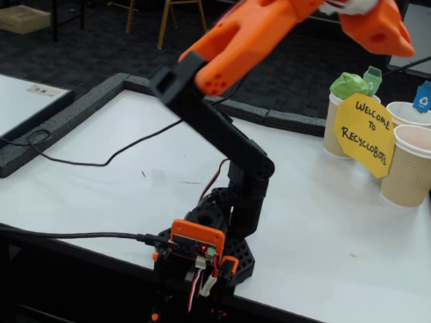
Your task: Sort rubbish by color.
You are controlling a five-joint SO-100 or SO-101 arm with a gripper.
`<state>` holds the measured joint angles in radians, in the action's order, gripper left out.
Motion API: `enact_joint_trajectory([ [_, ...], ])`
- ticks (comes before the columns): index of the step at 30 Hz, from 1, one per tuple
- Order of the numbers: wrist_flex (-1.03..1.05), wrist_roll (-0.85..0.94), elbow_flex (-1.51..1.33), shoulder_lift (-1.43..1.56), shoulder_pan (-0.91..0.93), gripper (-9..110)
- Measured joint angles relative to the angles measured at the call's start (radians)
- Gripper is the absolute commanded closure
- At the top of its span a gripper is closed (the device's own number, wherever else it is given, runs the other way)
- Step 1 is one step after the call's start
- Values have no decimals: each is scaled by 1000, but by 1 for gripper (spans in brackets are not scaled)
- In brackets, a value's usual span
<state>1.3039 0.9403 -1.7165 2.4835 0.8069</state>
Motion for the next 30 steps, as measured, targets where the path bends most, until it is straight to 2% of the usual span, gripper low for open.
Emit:
enact_joint_trajectory([
  [16, 328, -155, -9, 270, 14, 101],
  [23, 348, -175, -9, 270, 127, 101],
  [30, 344, -175, -37, 270, 321, 101],
])
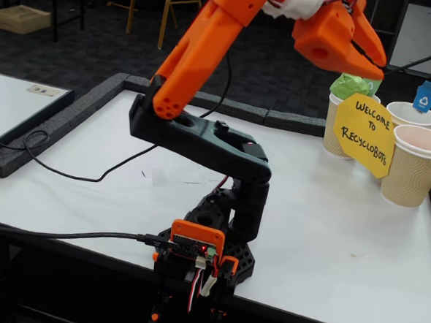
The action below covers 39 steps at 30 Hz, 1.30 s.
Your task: Sort rubbish by color.
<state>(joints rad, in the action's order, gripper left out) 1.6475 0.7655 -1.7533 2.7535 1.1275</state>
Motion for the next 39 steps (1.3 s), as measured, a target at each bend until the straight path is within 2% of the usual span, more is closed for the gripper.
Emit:
enact_joint_trajectory([
  [13, -8, -26, -92, -5, 328, 101],
  [19, 9, -26, -120, -23, 414, 101],
  [28, 107, -26, -156, -32, 371, 101],
  [39, 107, -26, -281, -38, 160, 101],
])
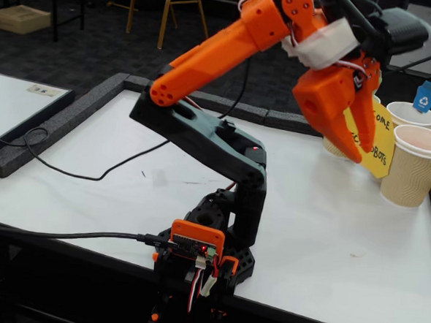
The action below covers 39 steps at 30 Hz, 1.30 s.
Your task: Sort rubbish by color.
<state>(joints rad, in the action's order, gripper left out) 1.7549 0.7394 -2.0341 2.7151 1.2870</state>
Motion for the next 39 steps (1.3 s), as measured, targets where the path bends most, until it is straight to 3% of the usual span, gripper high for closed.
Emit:
enact_joint_trajectory([
  [13, -14, 0, -31, 0, -201, 101],
  [29, -313, 0, -31, 0, -471, 101],
  [39, -376, 0, 17, -2, -640, 101],
])
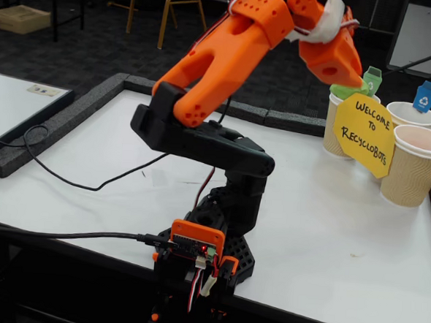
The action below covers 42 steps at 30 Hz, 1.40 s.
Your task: Sort rubbish by color.
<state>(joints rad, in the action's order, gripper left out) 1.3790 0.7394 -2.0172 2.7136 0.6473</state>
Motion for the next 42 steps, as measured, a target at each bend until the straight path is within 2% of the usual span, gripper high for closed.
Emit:
enact_joint_trajectory([
  [14, -55, 0, 25, 0, -285, 101],
  [23, -161, -140, 6, 3, -405, 101],
  [37, -479, -385, -511, 137, -463, 101],
  [42, -534, -476, -675, 207, -492, 101],
])
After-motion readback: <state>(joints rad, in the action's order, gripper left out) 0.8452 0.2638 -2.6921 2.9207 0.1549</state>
